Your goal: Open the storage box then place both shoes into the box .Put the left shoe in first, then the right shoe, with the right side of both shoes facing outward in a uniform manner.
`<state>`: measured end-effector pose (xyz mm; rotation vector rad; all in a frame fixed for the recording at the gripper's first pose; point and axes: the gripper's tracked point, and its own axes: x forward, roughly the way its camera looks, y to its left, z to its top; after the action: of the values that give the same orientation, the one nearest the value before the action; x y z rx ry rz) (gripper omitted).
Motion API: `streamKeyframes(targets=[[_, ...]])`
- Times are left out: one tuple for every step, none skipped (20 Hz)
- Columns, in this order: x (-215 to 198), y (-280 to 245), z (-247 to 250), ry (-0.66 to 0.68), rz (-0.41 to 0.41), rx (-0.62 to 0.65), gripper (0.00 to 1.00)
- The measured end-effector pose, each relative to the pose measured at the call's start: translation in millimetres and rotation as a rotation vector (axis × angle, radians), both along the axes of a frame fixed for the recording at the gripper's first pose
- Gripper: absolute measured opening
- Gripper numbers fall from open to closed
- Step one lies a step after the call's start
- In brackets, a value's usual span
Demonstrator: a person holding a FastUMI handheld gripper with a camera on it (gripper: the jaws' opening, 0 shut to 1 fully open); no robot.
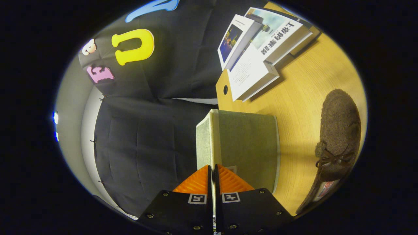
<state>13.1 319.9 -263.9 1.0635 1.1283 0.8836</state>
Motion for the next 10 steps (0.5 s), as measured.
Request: streamKeyframes(targets=[[-1, 2, 8, -0.020, 0.008, 0.002, 0.03], [-1, 4, 16, -0.033, 0.017, 0.007, 0.03], [-3, 7, 24, -0.045, 0.025, 0.015, 0.03], [-2, 9, 32, -0.057, 0.032, 0.020, 0.03], [-3, 12, 41, -0.071, 0.040, 0.024, 0.03], [-2, 17, 49, -0.086, 0.048, 0.026, 0.03], [-2, 21, 56, -0.103, 0.060, 0.024, 0.03], [-1, 27, 62, -0.118, 0.071, 0.021, 0.03], [-1, 33, 69, -0.129, 0.079, 0.019, 0.03], [1, 41, 75, -0.135, 0.084, 0.016, 0.03]])
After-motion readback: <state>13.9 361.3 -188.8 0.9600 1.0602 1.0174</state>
